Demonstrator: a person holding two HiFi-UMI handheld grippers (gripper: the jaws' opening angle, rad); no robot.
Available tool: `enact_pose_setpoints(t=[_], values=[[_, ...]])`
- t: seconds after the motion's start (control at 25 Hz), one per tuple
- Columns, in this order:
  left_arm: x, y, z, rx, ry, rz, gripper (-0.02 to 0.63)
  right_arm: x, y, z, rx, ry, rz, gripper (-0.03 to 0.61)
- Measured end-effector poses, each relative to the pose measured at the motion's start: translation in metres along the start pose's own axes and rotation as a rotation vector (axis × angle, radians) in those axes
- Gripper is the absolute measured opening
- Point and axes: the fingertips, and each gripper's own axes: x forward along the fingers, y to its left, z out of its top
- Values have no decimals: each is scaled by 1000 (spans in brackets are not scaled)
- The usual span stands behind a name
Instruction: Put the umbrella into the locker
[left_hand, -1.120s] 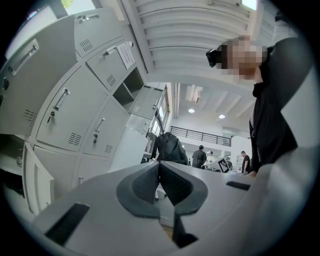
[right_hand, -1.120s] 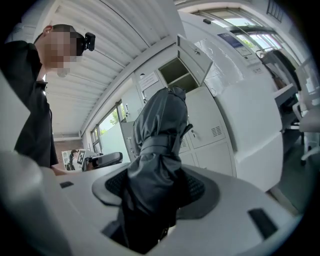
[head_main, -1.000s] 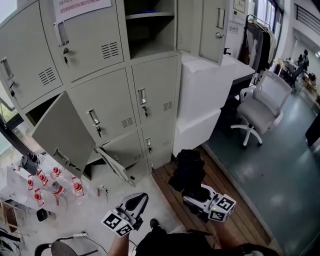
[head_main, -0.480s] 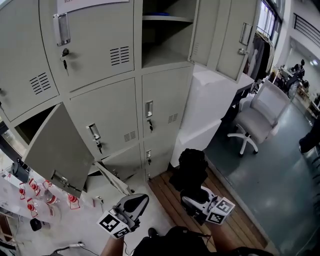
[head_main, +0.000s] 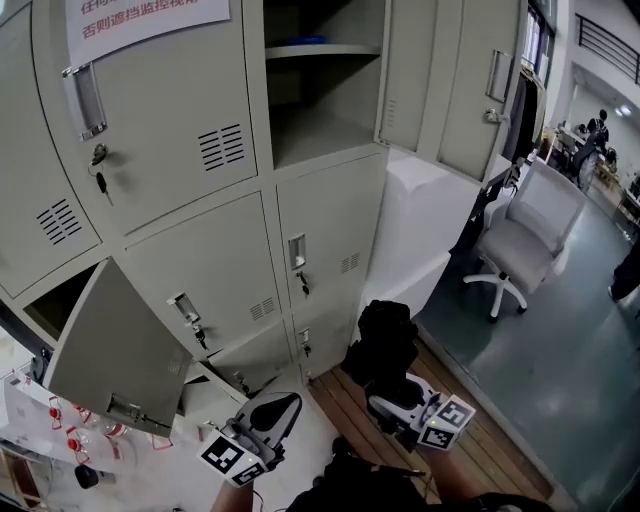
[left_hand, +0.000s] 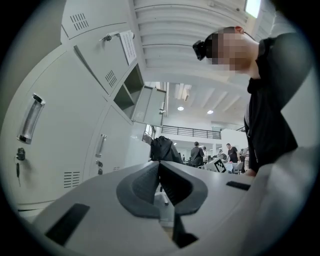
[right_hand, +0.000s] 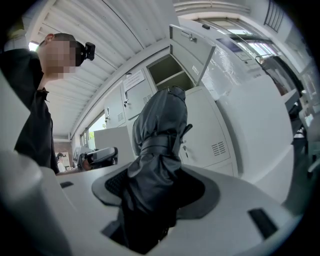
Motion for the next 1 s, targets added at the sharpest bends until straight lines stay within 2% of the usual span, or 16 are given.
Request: enact_pose_setpoints(t=[0.24,0.4,0.6,0.76,1.0], values=[[46,30,29,46,38,54,15,33,-35,48,-57,-36,61,261],[76,47,58,106,60,82,15,48,-53,94,-161,-39,117,261],[104,65,106,189,53,104,15,75,-71,171,-294,-64,153,261],[120,75,146,270,43,106,15,99,-73,229,-328,-104,199,261],[132,80,206,355,-9,99,14,128,-61,302,-459,-135,179,259]])
